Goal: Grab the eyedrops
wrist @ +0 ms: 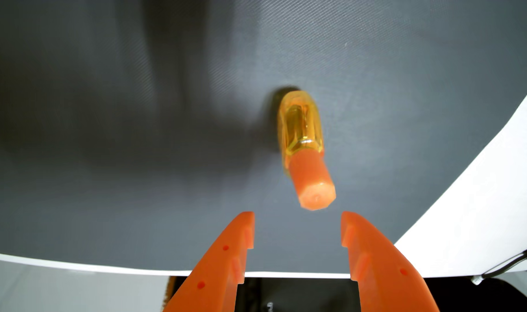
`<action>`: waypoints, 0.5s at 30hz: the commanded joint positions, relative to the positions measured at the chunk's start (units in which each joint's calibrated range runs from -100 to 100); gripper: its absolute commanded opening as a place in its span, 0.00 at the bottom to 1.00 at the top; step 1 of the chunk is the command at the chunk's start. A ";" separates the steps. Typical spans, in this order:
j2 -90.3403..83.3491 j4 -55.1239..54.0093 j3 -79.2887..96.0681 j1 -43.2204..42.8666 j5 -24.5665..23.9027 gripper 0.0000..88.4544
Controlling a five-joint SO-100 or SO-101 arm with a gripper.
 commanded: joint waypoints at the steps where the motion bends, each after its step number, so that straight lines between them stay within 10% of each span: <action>1: 1.04 -1.41 -2.80 -0.63 0.00 0.19; 15: 2.31 -3.83 -1.90 -2.46 -0.41 0.19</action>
